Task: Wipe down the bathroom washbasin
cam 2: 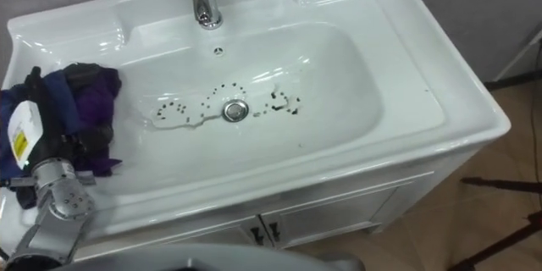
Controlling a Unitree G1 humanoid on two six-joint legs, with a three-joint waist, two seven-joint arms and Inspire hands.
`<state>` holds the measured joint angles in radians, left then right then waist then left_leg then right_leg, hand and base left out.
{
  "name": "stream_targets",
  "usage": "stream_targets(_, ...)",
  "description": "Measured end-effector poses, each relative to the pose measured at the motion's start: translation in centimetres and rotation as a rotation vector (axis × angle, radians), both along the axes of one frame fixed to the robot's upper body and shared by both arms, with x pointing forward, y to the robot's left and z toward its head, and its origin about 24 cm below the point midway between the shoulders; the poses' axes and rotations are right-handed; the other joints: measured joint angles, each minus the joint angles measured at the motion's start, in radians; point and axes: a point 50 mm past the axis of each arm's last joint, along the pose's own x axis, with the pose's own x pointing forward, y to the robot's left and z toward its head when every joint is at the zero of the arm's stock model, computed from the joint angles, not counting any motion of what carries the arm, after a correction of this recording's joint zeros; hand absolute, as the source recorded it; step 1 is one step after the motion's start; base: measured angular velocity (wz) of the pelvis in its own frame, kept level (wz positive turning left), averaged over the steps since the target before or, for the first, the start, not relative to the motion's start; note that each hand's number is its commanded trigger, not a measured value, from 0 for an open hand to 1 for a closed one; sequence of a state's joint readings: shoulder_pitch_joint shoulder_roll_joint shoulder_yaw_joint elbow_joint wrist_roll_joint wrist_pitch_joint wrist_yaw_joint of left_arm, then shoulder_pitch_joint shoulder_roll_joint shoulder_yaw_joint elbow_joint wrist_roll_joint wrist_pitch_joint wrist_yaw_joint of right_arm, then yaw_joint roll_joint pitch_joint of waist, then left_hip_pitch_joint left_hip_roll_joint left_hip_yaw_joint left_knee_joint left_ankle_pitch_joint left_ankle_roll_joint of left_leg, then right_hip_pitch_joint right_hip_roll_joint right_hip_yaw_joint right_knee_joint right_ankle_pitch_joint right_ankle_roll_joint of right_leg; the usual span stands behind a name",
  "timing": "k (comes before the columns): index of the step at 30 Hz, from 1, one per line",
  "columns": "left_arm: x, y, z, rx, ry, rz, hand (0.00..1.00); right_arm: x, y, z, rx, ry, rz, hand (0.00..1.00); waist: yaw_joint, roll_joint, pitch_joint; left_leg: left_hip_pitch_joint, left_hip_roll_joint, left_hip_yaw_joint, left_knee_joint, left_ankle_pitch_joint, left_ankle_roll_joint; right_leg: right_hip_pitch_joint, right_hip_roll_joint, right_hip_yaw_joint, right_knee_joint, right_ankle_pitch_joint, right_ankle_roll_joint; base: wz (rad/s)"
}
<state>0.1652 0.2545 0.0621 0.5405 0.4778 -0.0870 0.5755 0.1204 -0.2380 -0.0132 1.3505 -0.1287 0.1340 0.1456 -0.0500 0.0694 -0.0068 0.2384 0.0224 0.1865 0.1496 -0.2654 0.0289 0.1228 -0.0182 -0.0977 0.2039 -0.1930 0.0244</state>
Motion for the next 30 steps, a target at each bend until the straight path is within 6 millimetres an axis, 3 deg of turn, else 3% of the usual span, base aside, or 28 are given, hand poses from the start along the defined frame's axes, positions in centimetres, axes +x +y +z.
stream_targets(6,-0.1,0.3,-0.3,0.031,0.034,-0.008,0.00,0.2,-0.1,0.0,-0.007,0.011,0.005,0.00,0.001,-0.001,-0.0007,0.000,0.001,0.006,-0.001,0.002,-0.003,-0.008,0.003,0.011,0.016,-0.002,-0.004,-0.04)
stream_targets(8,0.0,0.4,-0.4,0.039,0.043,-0.011,0.35,0.5,-0.1,0.0,-0.011,0.012,0.020,0.00,0.001,-0.001,-0.0007,0.001,0.000,0.008,-0.001,0.003,-0.005,-0.008,0.005,0.012,0.016,-0.003,-0.005,0.00)
stream_targets(9,0.0,0.4,-0.5,0.043,0.049,-0.014,1.00,0.5,-0.2,0.0,-0.014,0.016,0.023,0.00,0.001,-0.001,-0.0010,0.001,0.000,0.010,-0.001,0.004,-0.007,-0.008,0.005,0.012,0.016,-0.003,-0.006,0.00)
stream_targets(16,0.2,0.7,-0.5,0.087,0.061,-0.018,1.00,0.7,-0.3,0.1,-0.035,0.018,0.023,0.00,0.001,-0.002,-0.0018,0.003,0.003,0.017,0.000,0.008,-0.012,-0.012,0.008,0.015,0.018,-0.004,-0.012,-0.01)
stream_targets(22,0.4,1.2,-0.2,0.104,0.044,0.006,1.00,1.0,-0.3,0.1,-0.042,0.026,0.054,0.00,0.000,-0.002,-0.0092,0.003,0.003,0.017,0.001,0.008,-0.013,-0.011,0.009,0.015,0.018,-0.002,-0.013,0.00)
stream_targets(30,1.0,2.0,0.6,0.142,0.016,0.025,1.00,1.0,-0.4,0.1,-0.045,0.021,0.035,0.00,0.000,-0.001,-0.0100,0.016,0.003,0.017,-0.001,0.008,-0.013,0.002,0.008,0.015,0.017,-0.002,-0.013,0.00)
